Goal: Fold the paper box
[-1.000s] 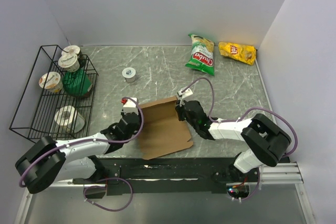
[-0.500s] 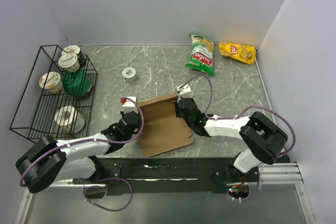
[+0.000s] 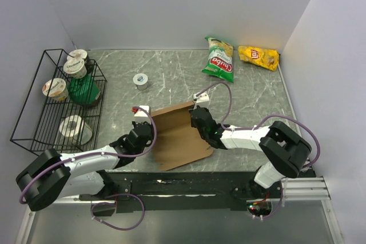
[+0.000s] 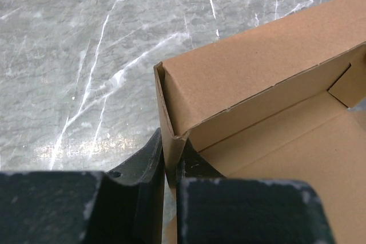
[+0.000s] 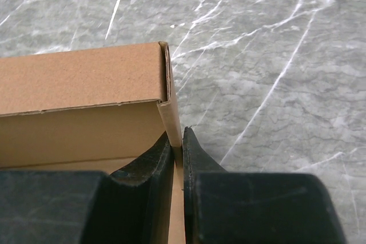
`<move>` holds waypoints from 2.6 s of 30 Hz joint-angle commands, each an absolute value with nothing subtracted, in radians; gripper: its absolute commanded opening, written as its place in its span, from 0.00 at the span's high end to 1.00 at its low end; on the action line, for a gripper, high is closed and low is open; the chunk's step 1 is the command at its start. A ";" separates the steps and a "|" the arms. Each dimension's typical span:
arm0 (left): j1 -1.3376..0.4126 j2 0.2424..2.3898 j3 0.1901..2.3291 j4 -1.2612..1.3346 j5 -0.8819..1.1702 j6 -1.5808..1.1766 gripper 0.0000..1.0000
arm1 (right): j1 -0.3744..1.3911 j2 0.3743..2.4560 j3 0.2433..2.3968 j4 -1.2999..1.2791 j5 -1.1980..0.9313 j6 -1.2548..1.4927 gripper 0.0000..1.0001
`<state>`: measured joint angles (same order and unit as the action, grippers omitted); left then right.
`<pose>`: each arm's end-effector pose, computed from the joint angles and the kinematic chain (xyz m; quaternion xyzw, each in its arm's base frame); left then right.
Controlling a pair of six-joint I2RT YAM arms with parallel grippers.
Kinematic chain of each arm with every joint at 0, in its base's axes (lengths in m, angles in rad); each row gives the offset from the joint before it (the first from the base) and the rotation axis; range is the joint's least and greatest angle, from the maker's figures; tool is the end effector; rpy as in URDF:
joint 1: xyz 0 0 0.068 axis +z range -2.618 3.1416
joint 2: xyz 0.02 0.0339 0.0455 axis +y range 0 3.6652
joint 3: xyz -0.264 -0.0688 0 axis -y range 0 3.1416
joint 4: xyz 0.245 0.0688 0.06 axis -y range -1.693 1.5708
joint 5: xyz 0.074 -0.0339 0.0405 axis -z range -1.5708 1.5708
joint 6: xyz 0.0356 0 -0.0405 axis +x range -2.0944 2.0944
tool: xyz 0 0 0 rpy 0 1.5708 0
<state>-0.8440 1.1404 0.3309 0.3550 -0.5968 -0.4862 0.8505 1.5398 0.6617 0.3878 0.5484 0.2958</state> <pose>0.1580 -0.1476 0.1720 -0.0089 0.8255 -0.1162 0.5522 0.2161 0.2182 0.1780 -0.0921 0.8321 0.0734 0.5419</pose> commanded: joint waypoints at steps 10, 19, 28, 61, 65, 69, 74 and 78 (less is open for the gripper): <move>-0.841 1.131 0.359 0.382 -0.609 -0.443 0.99 | 0.816 1.559 0.589 0.472 0.833 0.215 1.00; -0.839 1.195 0.474 0.240 -0.543 -0.486 0.70 | 0.818 1.558 0.650 0.401 0.586 0.181 1.00; -0.836 1.036 0.506 0.134 -0.395 -0.436 0.04 | 0.764 1.539 0.824 -0.067 0.362 0.245 1.00; -0.583 1.310 0.649 0.218 -0.021 -0.304 0.04 | 0.591 1.813 1.509 -0.730 -0.144 0.049 0.15; -0.555 1.409 0.681 0.225 -0.012 -0.307 0.04 | 0.532 1.726 1.526 -0.684 -0.120 0.130 0.12; -0.535 1.477 0.699 0.236 -0.009 -0.328 0.01 | 0.468 1.558 1.444 -0.605 -0.086 0.254 0.12; -0.531 1.517 0.693 0.258 0.009 -0.365 0.11 | 0.420 1.315 1.223 -0.508 -0.023 0.385 0.12; -0.529 1.508 0.661 0.297 0.038 -0.399 0.17 | 0.420 1.052 0.958 -0.483 -0.009 0.478 0.13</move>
